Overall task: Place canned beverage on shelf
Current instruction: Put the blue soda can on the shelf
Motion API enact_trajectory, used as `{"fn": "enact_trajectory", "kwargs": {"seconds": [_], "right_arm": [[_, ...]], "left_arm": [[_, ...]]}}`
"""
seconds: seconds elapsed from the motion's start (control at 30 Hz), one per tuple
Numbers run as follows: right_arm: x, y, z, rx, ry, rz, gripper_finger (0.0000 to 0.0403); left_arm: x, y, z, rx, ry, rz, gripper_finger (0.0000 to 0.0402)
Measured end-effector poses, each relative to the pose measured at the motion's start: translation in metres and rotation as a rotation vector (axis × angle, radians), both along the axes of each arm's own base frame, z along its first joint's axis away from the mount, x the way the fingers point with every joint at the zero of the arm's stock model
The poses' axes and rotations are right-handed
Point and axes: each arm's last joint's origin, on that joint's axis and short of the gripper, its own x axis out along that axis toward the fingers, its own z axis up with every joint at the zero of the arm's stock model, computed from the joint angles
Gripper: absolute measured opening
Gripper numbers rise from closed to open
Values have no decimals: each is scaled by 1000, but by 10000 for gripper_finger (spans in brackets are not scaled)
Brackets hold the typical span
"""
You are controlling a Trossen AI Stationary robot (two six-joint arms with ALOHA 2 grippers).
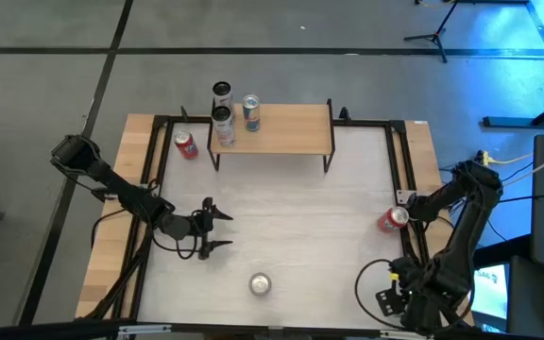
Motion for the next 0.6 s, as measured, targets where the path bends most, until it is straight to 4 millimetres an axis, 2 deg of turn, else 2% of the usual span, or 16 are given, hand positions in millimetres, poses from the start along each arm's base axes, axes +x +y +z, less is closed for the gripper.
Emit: {"fn": "enact_trajectory", "kwargs": {"seconds": [0.3, 0.6], "right_arm": [[4, 12, -14, -1, 51, 22, 264], [5, 14, -16, 8, 49, 37, 264]], "left_arm": [[0, 0, 0, -2, 1, -6, 337], [0, 0, 0, -2, 1, -6, 337]]}}
